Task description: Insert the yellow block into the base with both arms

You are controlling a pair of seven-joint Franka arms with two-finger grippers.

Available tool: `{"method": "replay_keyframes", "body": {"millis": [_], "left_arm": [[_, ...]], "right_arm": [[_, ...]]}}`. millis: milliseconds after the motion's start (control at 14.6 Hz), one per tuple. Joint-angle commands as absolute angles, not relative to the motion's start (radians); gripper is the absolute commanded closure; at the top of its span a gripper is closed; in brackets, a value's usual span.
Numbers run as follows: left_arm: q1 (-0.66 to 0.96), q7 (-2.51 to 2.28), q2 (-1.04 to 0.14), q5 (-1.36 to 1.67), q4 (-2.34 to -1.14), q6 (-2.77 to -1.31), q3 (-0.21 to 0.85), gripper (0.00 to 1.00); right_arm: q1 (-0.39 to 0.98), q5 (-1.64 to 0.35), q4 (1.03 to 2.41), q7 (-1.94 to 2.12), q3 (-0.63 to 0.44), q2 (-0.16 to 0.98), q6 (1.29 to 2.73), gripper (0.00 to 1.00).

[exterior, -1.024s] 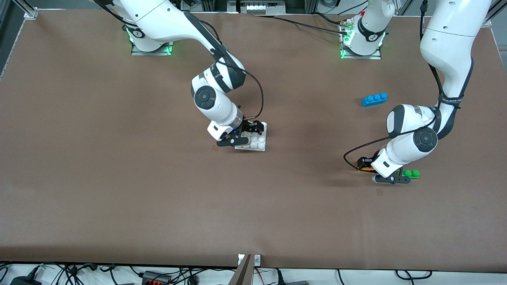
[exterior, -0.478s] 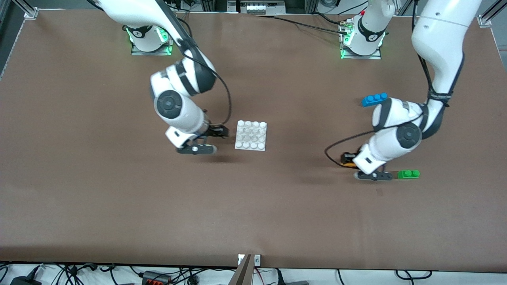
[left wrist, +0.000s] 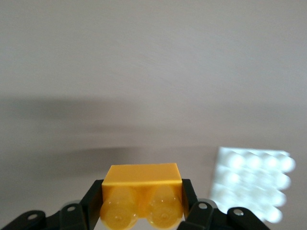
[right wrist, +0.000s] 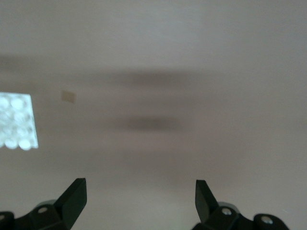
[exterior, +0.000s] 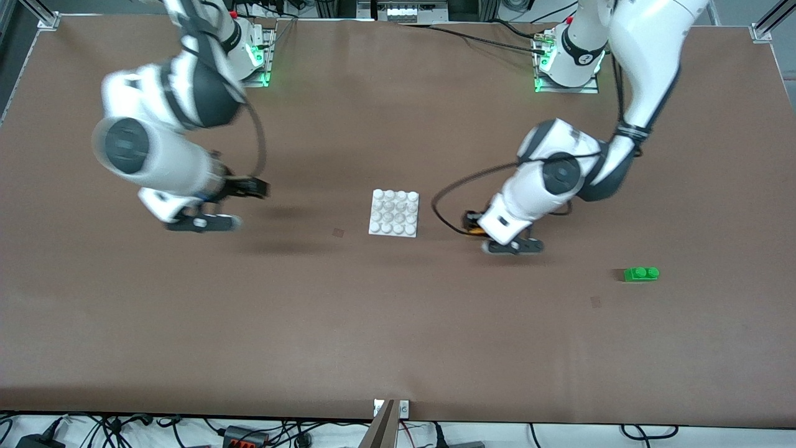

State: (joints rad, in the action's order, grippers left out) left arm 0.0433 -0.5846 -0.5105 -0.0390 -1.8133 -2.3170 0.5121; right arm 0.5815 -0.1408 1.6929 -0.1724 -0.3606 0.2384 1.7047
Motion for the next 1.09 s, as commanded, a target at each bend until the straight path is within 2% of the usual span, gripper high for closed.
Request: {"method": "replay_keyframes", "body": {"millis": [0, 341, 546, 1024], "left_arm": [[0.145, -0.646, -0.57, -0.066, -1.721, -2.295, 0.511, 0.46], [0.327, -0.898, -0.667, -0.294, -1.615, -2.296, 0.476, 0.46], [0.36, -0.956, -0.709, -0.359, -1.611, -2.304, 0.477, 0.46], [0.39, -1.014, -0.788, -0.391, -1.545, -2.312, 0.479, 0.46]], "right_arm": [[0.586, -0.13, 1.726, -0.068, -0.455, 0.126, 1.587, 0.0], [0.563, -0.082, 1.706, 0.089, -0.58, 0.04, 1.445, 0.0], [0.566, 0.003, 1.704, 0.092, -0.584, 0.006, 1.41, 0.0], [0.574, 0.009, 1.7, 0.078, -0.574, -0.014, 1.41, 0.0]]}}
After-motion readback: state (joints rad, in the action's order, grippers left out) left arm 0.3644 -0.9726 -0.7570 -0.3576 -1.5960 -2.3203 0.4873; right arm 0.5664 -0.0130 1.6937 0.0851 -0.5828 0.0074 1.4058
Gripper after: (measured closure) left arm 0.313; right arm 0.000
